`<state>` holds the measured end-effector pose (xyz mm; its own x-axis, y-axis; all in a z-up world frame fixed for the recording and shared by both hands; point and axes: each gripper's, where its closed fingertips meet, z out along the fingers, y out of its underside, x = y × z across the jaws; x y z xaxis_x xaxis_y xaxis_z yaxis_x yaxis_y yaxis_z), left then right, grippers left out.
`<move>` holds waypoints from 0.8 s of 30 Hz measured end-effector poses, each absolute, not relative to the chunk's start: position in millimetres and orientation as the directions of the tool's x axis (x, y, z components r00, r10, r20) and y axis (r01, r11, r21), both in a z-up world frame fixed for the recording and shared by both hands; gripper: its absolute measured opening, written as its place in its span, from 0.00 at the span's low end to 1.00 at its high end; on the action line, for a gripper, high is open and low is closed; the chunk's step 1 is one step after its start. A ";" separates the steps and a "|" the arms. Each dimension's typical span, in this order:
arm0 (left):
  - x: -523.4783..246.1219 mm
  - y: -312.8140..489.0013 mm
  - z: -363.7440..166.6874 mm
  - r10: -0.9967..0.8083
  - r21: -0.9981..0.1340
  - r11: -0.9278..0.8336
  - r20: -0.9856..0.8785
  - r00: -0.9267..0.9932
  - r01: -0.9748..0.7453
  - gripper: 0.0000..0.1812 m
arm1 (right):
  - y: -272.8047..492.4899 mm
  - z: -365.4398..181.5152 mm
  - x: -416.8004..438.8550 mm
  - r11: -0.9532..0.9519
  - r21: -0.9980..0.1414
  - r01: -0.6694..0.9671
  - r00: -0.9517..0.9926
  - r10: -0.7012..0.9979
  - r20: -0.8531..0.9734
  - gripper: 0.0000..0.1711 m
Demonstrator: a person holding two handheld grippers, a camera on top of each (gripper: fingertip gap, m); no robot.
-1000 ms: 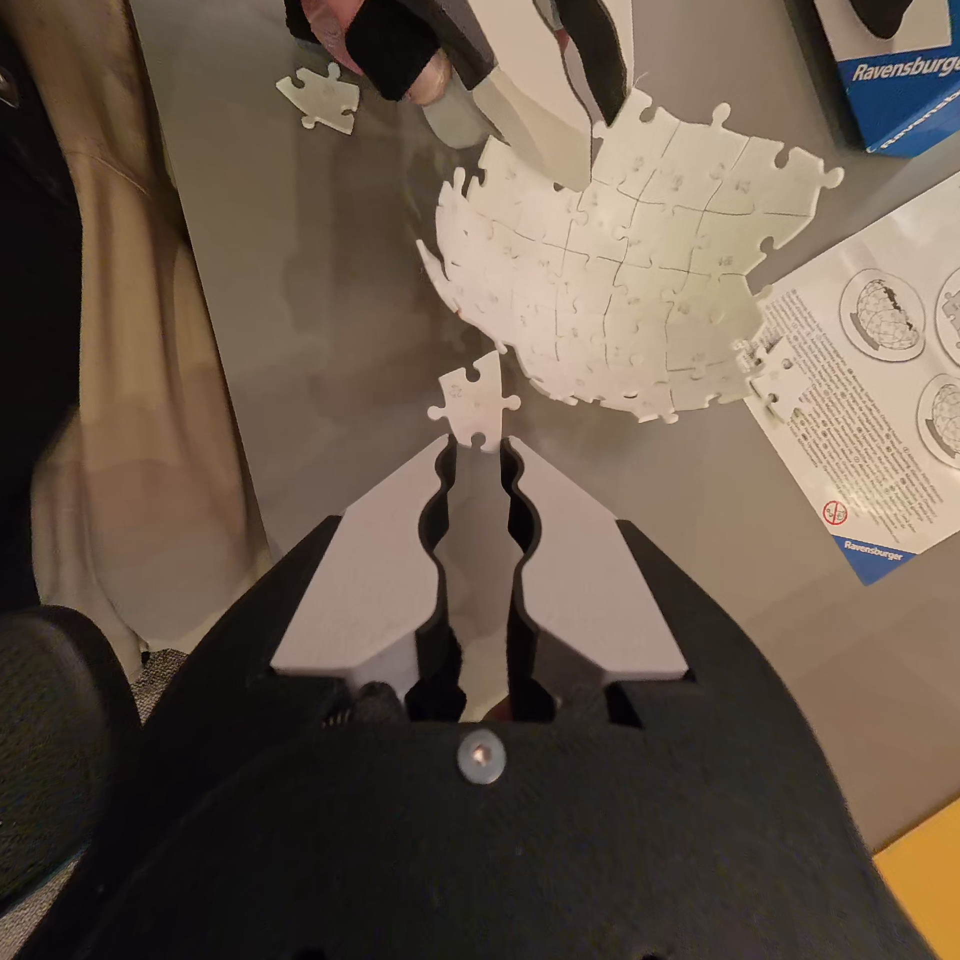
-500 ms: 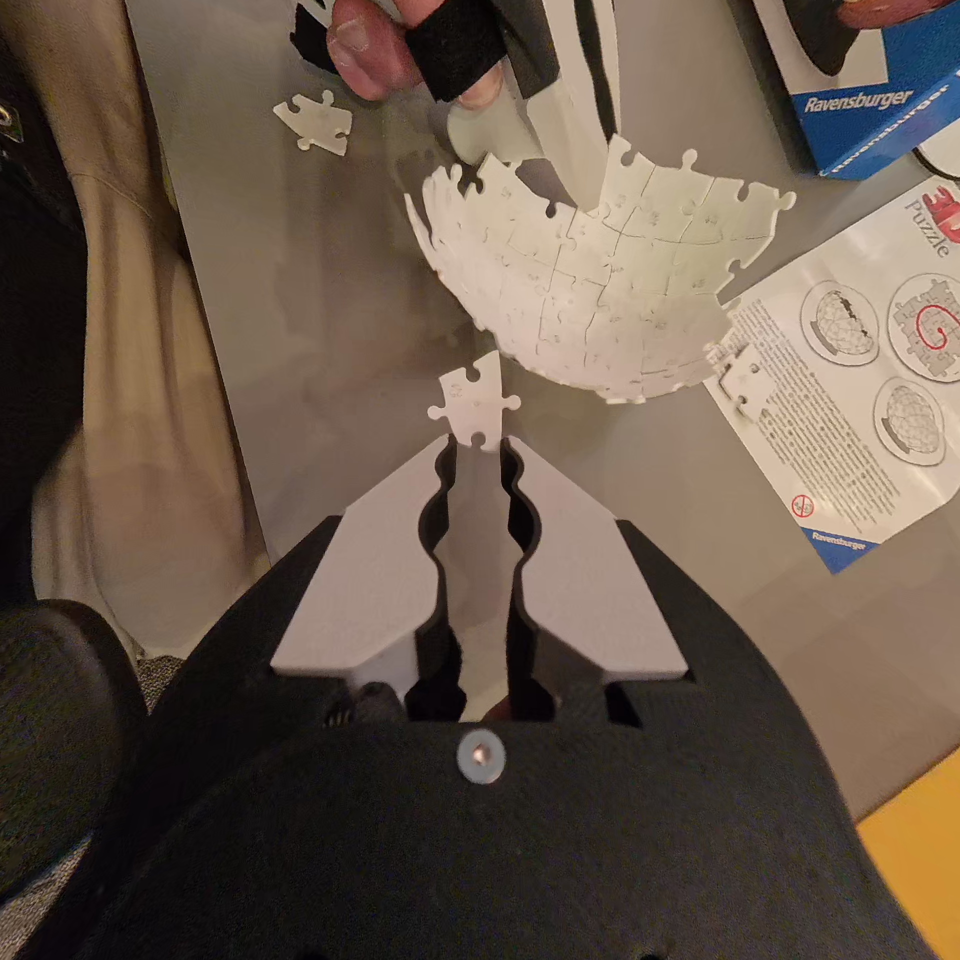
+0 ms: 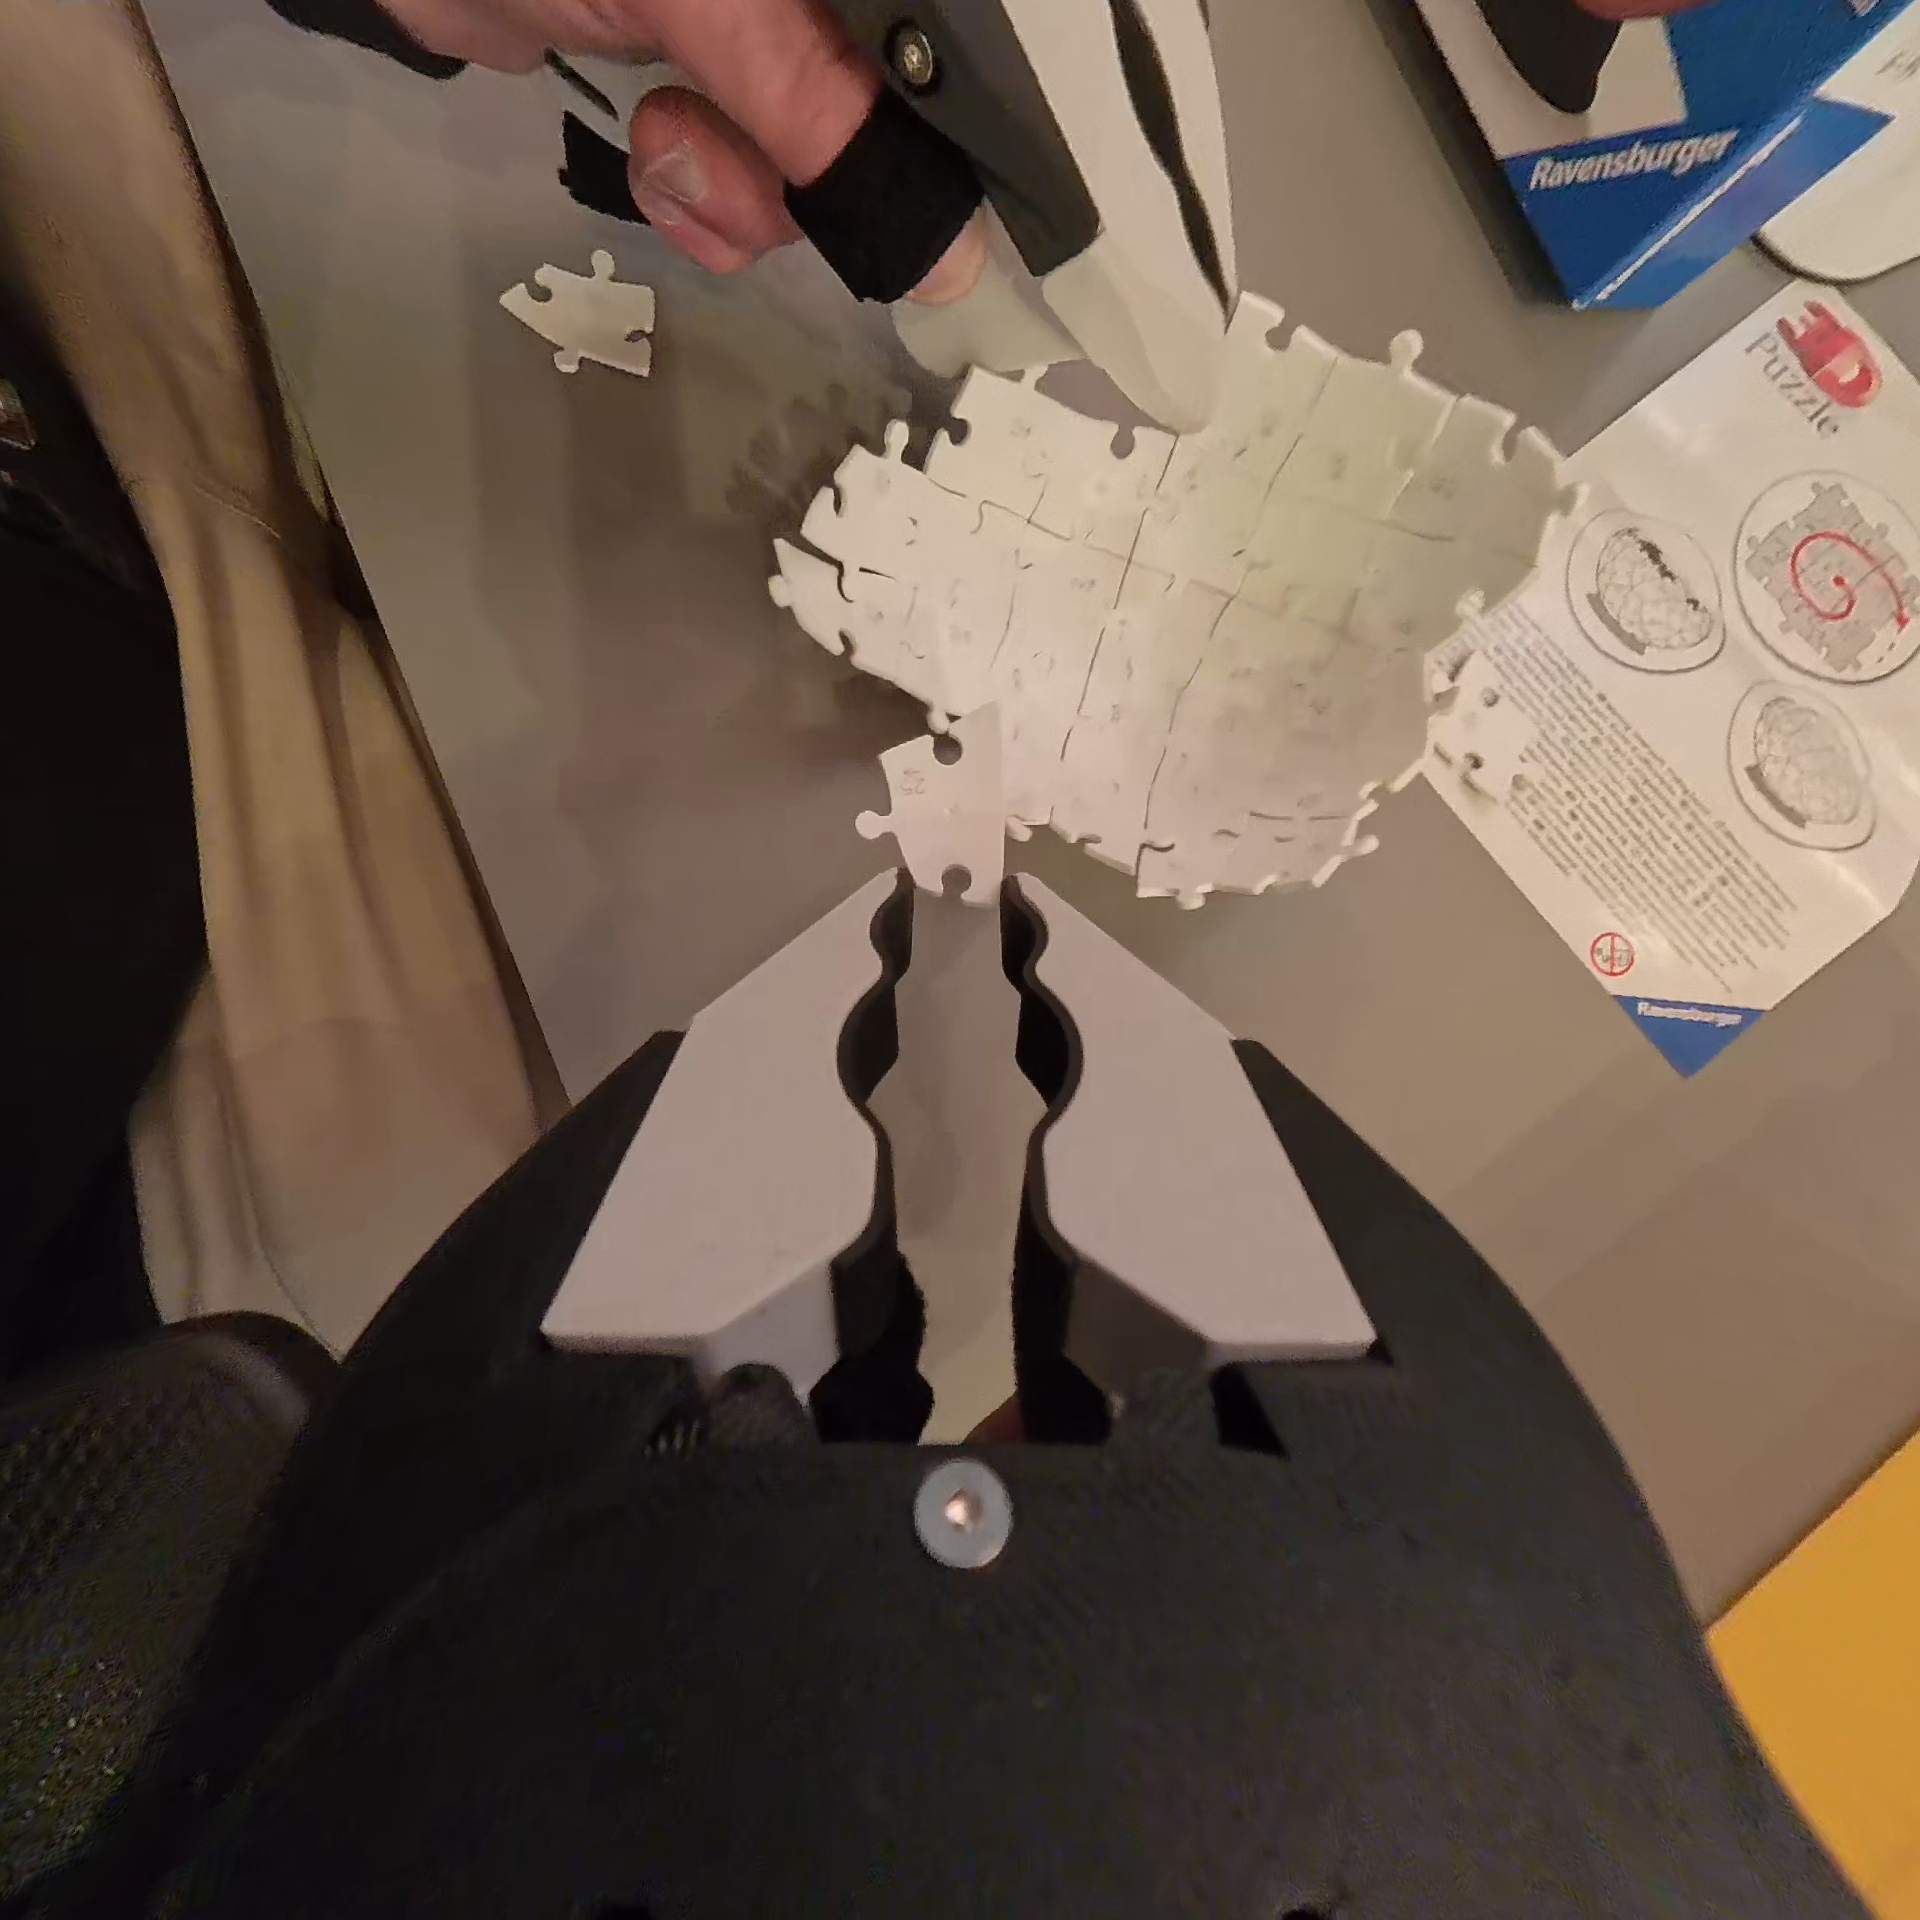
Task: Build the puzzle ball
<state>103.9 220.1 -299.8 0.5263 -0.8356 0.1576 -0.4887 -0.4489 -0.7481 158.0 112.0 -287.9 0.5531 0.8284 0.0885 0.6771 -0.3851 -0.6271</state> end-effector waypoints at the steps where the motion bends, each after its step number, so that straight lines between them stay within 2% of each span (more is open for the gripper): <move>1: 104.4 219.7 -297.7 -0.839 -0.757 -0.430 0.134 0.527 -0.492 0.01 | 112.3 -290.6 157.5 -0.397 -0.617 0.679 0.563 0.822 0.090 0.09; 12: 108.8 211.1 -279.1 -0.842 -0.819 -0.217 -0.118 0.526 -0.531 0.01 | 116.2 -317.3 144.8 -0.571 -0.538 0.620 0.676 0.737 -0.003 0.09; 24: 108.0 204.4 -271.7 -0.817 -0.841 -0.139 -0.201 0.540 -0.523 0.01 | 118.1 -327.1 140.9 -0.676 -0.478 0.561 0.752 0.657 -0.046 0.09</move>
<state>108.0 204.4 -271.7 0.5404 -0.8170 -0.2010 -0.5226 -0.1387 -0.8412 140.9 118.1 -327.1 0.7525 0.6570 -0.0458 0.5610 -0.6759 -0.4780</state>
